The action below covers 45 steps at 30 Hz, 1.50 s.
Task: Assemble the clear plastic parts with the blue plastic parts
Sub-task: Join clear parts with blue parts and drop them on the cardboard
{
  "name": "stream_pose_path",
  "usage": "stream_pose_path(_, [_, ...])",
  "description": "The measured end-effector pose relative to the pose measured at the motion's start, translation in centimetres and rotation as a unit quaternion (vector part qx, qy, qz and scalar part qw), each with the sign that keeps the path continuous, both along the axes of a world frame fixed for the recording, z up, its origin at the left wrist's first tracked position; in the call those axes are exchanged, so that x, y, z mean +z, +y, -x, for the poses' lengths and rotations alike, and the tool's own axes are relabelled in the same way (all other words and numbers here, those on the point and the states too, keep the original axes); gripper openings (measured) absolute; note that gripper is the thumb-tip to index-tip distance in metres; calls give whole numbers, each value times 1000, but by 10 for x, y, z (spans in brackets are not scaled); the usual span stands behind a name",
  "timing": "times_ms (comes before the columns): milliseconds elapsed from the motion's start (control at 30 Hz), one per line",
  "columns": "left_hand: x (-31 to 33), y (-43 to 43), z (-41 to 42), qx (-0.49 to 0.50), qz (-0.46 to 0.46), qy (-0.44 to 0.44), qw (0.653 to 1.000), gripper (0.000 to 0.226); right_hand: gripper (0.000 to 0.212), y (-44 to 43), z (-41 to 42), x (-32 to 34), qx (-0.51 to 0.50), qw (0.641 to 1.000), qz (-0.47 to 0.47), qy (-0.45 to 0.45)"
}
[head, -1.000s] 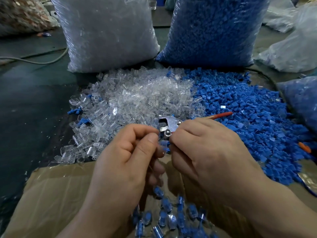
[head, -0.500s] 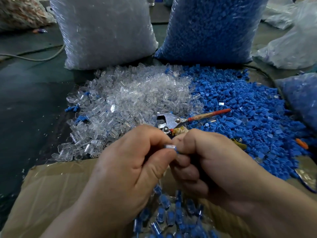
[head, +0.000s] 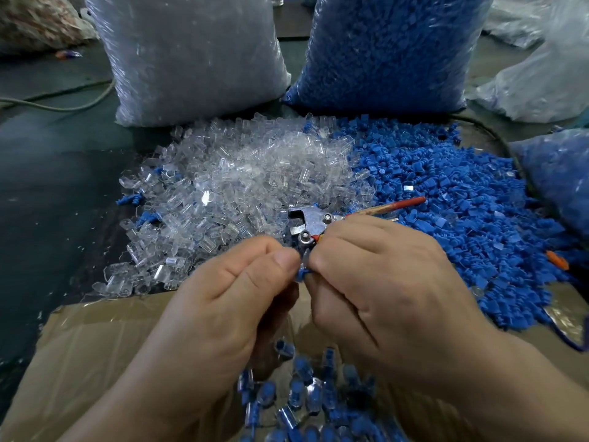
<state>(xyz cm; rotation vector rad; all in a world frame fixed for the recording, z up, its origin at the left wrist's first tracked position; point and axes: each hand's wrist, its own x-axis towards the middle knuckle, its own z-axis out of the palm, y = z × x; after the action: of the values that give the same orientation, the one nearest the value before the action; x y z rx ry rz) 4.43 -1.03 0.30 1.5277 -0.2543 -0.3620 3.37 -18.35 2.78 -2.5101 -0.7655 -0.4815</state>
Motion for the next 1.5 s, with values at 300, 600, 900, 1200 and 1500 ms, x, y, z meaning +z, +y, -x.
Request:
stream_pose_path(300, [8, 3, -4, -5, -203, -419, 885, 11, 15, 2, 4, 4, -23, 640, -482, 598])
stream_pose_path(600, [7, 15, -7, -8, -412, -294, 862, 18, 42, -11, 2, 0, -160, 944, 113, 267])
stream_pose_path(900, [3, 6, -3, -91, -458, -294, 834, 33, 41, -3, -10, -22, -189, 955, 180, 140])
stream_pose_path(1200, [-5, 18, -15, 64, -548, -280, 786, 51, 12, 4, -21, -35, -134, 965, 197, 111])
stream_pose_path(1500, [-11, 3, -15, 63, -499, -284, 817, 27, 4, 3, -23, -35, -124, 968, 194, 104])
